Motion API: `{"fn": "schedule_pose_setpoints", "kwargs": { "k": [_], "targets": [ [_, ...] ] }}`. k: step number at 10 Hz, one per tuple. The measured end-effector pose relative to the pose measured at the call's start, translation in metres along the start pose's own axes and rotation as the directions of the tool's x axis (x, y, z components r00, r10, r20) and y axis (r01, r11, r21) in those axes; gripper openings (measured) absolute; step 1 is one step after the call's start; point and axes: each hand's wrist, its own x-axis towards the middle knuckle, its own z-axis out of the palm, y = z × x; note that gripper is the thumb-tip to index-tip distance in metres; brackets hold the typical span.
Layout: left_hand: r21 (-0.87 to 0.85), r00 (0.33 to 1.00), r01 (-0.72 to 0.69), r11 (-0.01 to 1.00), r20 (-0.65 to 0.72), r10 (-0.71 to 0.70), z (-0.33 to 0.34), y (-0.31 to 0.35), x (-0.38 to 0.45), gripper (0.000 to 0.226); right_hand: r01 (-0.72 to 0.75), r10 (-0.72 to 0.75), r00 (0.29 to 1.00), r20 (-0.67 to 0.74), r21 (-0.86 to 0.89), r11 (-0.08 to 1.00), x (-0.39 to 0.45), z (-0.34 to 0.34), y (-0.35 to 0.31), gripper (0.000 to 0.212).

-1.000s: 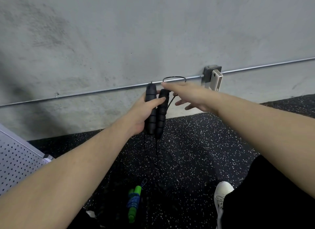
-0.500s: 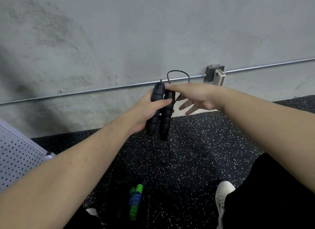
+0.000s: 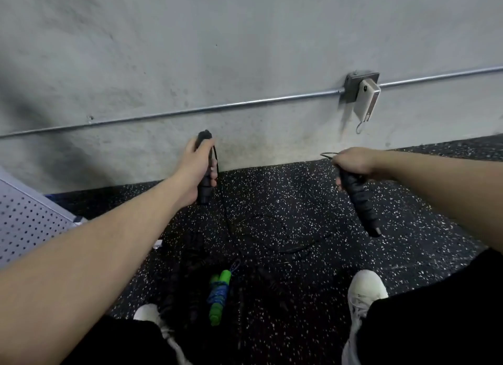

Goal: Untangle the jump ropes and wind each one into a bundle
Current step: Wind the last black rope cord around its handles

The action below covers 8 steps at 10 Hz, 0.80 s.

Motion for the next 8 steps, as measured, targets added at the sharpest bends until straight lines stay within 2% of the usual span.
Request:
{"fn": "schedule_pose_setpoints", "kwargs": {
  "k": [1, 2, 3, 4, 5, 6, 7, 8],
  "targets": [
    [0.040, 0.998, -0.032, 0.999, -0.045, 0.033, -0.007, -0.018, 0.011, 0.009, 0.006, 0.014, 0.991, 0.136, -0.142, 0.990, 0.026, 0.027, 0.018, 0.033],
    [0.113, 0.993, -0.066, 0.991, -0.094, 0.077, -0.012, -0.021, 0.024, 0.005, -0.023, 0.095, 0.948, 0.305, -0.232, 0.972, 0.051, 0.067, 0.034, 0.034],
    [0.154, 0.990, -0.063, 0.986, -0.113, 0.081, -0.021, -0.027, 0.037, 0.007, 0.015, 0.103, 0.950, 0.294, -0.375, 0.927, 0.076, 0.114, 0.056, 0.034],
    [0.169, 0.987, -0.069, 0.983, -0.132, 0.092, -0.030, -0.038, 0.045, 0.009, -0.064, 0.190, 0.954, 0.231, -0.464, 0.883, 0.084, 0.148, 0.069, 0.035],
    [0.153, 0.987, -0.091, 0.984, -0.115, 0.109, -0.037, -0.045, 0.051, 0.008, 0.086, 0.222, 0.909, 0.352, -0.682, 0.726, 0.087, 0.181, 0.072, 0.036],
    [0.143, 0.991, -0.088, 0.986, -0.086, 0.101, -0.046, -0.055, 0.057, 0.007, -0.061, 0.302, 0.920, 0.249, -0.671, 0.739, 0.102, 0.207, 0.079, 0.033],
    [0.136, 0.993, -0.081, 0.987, -0.074, 0.092, -0.053, -0.066, 0.062, 0.007, -0.015, 0.170, 0.977, 0.131, -0.748, 0.663, 0.118, 0.231, 0.082, 0.032],
    [0.114, 0.995, -0.073, 0.991, -0.066, 0.081, -0.058, -0.076, 0.070, 0.008, 0.126, -0.067, 0.991, 0.117, -0.635, 0.762, 0.129, 0.263, 0.068, 0.036]
  ]
}}
